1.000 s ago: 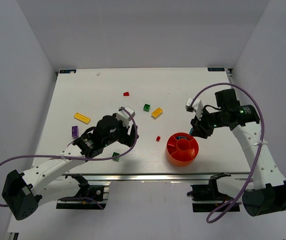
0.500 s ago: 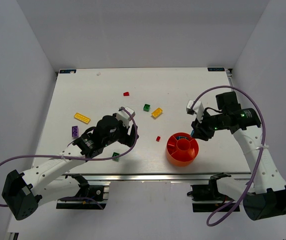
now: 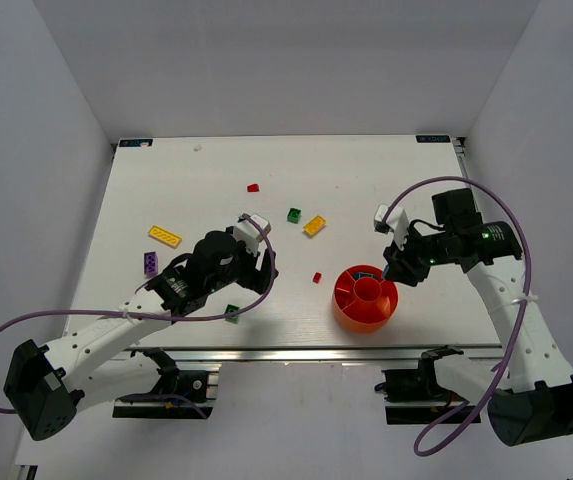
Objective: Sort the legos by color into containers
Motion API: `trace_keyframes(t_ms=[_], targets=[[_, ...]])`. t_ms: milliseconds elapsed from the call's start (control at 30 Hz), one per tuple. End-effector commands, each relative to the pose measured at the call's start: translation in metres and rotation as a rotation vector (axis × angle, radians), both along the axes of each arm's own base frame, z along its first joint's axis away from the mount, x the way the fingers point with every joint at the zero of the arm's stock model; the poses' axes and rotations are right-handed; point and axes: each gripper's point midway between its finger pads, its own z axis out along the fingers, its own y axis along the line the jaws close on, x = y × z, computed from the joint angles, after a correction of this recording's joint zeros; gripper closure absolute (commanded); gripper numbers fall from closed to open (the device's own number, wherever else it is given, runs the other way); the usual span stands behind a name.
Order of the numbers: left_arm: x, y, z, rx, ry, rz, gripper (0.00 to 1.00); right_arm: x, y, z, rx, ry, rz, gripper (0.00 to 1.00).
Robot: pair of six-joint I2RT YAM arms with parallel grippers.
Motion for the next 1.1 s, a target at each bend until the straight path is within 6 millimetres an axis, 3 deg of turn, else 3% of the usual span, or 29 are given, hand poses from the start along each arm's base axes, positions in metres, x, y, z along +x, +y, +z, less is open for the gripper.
trace_keyframes(t_ms=[0,467,1067], targets=[[0.0,-0.005,0.02,-0.037,-0.027,-0.019,0.17,0.0,0.0,0.002,0.007,-0.019,-0.014,1.0],[-0.001,-0.006,0.021,-0.042,-0.031,-0.024,0.17,-0.01,-0.004,-0.023,-0.004,0.019,-0.029,1.0],[-0.001,-0.007,0.02,-0.039,-0.027,-0.029,0.17,-0.034,-0.008,-0.039,-0.009,0.061,-0.025,1.0]])
